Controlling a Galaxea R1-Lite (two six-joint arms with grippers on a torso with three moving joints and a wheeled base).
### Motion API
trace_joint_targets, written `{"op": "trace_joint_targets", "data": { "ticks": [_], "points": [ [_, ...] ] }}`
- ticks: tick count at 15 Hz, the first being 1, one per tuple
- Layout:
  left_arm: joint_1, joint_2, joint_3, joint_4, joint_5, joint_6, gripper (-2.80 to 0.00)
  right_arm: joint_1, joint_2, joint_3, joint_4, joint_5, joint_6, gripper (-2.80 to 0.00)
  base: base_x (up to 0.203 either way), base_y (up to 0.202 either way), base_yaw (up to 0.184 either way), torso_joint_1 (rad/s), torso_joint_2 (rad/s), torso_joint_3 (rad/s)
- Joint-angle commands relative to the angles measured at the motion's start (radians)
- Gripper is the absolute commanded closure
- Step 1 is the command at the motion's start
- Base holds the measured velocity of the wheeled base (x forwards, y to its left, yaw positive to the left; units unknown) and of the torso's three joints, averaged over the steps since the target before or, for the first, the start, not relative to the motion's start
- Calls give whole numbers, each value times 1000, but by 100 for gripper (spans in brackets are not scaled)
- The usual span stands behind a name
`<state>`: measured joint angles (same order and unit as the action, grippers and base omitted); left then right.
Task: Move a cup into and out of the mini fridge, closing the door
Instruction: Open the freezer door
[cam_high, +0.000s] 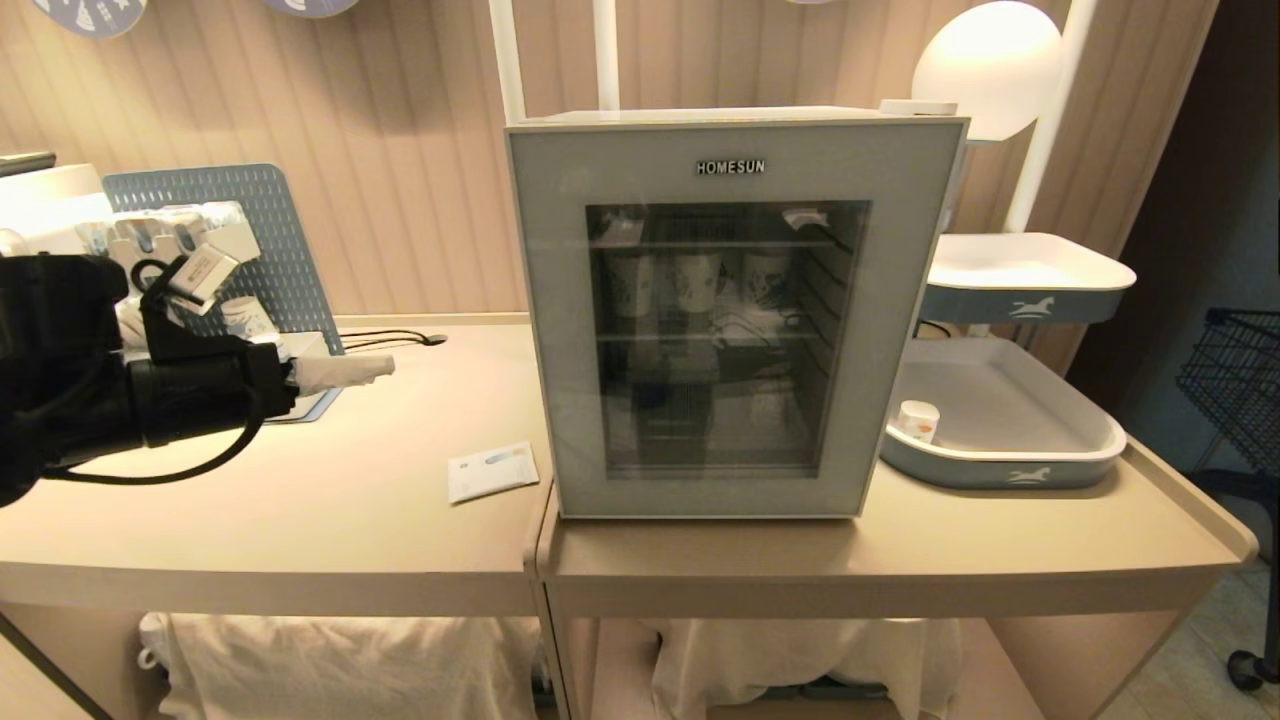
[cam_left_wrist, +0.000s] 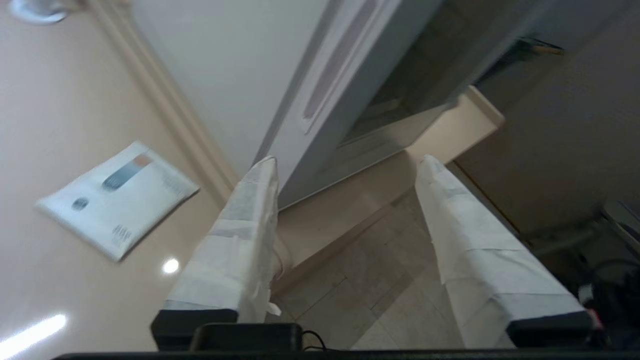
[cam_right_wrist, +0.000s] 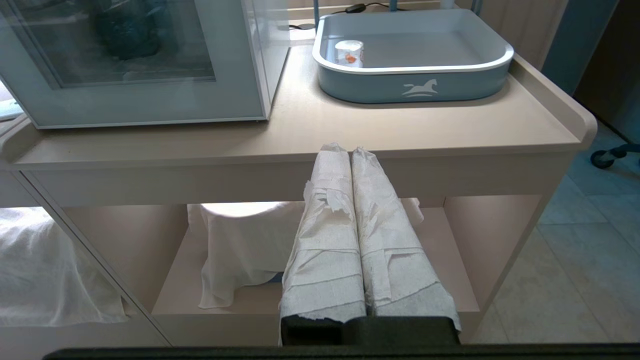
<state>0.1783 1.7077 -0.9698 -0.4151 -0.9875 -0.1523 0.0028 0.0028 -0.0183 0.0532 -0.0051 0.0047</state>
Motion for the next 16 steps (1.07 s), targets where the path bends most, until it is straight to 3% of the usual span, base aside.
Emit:
{"op": "trace_joint_targets", "data": {
  "ticks": [1,2,5,10,12,13,14,16],
  "points": [
    [24,113,10,-174,-148,2,-105,0,2,0,-1,-1,0,0,0,0,0,0,0,0],
    [25,137,30,-267,-180,0,0,0,2,1,-1,-1,0,0,0,0,0,0,0,0],
    [-7,174,102,-464,-261,-24,0,0,2,1,-1,-1,1,0,0,0,0,0,0,0],
    [-37,225,92,-483,-259,-34,0,0,2,3,-7,-1,1,0,0,0,0,0,0,0],
    [-44,224,75,-480,-252,-77,0,0,2,3,-7,-1,1,0,0,0,0,0,0,0],
    [-43,226,67,-485,-253,-99,-265,0,2,3,-7,-1,1,0,0,0,0,0,0,0],
    [-45,227,55,-480,-255,-109,-280,0,2,3,-7,-1,1,0,0,0,0,0,0,0],
    [-51,229,49,-489,-270,-118,-280,0,2,3,-7,-1,1,0,0,0,0,0,0,0]
  ]
}}
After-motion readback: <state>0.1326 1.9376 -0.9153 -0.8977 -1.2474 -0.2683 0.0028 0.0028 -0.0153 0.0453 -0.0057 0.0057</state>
